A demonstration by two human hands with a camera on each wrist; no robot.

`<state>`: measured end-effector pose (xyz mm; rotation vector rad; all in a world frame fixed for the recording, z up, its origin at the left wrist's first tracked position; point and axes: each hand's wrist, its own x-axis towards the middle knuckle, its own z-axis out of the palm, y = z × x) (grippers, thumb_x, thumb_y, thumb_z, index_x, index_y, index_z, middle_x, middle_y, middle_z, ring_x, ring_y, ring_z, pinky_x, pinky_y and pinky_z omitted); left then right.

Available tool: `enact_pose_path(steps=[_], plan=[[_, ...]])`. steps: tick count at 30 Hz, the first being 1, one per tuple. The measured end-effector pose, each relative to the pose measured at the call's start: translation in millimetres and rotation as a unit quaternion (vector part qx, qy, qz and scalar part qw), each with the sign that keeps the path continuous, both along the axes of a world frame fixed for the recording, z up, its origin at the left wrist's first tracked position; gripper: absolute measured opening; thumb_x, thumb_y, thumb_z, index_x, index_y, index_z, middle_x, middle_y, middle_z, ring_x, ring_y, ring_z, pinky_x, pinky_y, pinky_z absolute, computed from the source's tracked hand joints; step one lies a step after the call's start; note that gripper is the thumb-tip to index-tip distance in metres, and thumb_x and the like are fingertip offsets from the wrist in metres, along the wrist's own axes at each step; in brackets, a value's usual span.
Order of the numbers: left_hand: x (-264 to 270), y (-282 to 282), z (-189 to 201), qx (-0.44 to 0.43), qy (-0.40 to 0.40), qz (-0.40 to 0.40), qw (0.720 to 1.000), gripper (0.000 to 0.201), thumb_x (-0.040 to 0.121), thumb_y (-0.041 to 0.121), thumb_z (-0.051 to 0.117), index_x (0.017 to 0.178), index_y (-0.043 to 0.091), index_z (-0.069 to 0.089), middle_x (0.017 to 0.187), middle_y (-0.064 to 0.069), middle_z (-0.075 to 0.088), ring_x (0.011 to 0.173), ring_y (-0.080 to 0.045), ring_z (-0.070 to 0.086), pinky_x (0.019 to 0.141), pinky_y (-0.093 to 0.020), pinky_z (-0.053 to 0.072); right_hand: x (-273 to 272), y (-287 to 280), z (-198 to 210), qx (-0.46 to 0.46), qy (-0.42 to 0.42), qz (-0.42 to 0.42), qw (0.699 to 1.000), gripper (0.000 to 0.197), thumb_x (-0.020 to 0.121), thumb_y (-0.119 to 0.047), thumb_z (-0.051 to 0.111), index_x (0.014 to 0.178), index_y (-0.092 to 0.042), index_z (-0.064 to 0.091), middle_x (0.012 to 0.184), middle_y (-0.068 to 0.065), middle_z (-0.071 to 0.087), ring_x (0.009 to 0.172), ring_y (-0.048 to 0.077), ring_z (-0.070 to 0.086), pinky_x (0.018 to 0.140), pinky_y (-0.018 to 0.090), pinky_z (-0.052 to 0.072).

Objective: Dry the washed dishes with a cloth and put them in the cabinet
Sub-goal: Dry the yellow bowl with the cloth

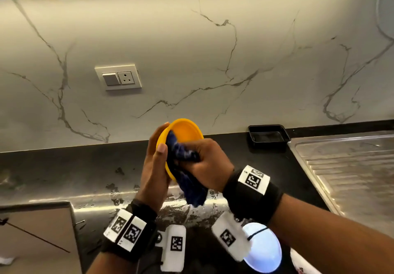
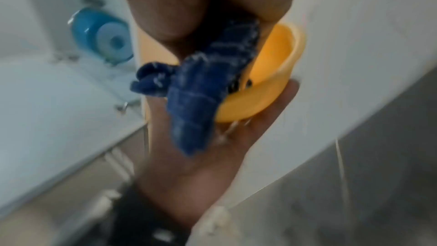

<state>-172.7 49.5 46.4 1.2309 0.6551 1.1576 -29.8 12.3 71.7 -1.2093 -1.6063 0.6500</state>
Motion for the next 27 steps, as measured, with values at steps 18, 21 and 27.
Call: enact_pose_path(steps=[18, 21, 27], plan=[[-9.4, -0.4, 2.0, -0.093, 0.048, -0.078, 0.991, 0.091, 0.075, 0.081, 0.061, 0.138, 0.015, 0.058, 0.129, -0.015, 0.068, 0.117, -0.030, 0.068, 0.080, -0.038, 0.061, 17.8, -1.8, -13.6, 0.280, -0.404, 0.083, 0.867, 0.035, 0.088, -0.003, 0.066, 0.121, -0.012, 0.071, 0.131, 0.004, 0.066, 0.129, 0.030, 0.055, 0.099, 0.046, 0.053], [-5.8, -2.2, 1.5, -0.137, 0.041, -0.106, 0.984, 0.066, 0.094, 0.069, 0.041, 0.130, 0.020, 0.065, 0.125, -0.014, 0.071, 0.116, -0.030, 0.068, 0.074, -0.036, 0.060, 26.1, 6.2, -4.1, 0.369, -0.550, 0.049, 0.748, 0.035, 0.105, -0.014, 0.040, 0.117, -0.013, 0.073, 0.129, 0.005, 0.066, 0.130, 0.035, 0.053, 0.101, 0.045, 0.047], [-3.5, 9.7, 4.7, -0.112, 0.051, -0.076, 0.990, 0.093, 0.067, 0.080, 0.066, 0.141, 0.024, 0.056, 0.129, -0.011, 0.069, 0.115, -0.032, 0.068, 0.074, -0.045, 0.061, 24.6, 5.6, -17.8, 0.246, -0.562, -0.015, 0.789, 0.039, 0.101, -0.009, 0.034, 0.103, -0.008, 0.073, 0.118, 0.009, 0.068, 0.120, 0.035, 0.058, 0.088, 0.044, 0.048]])
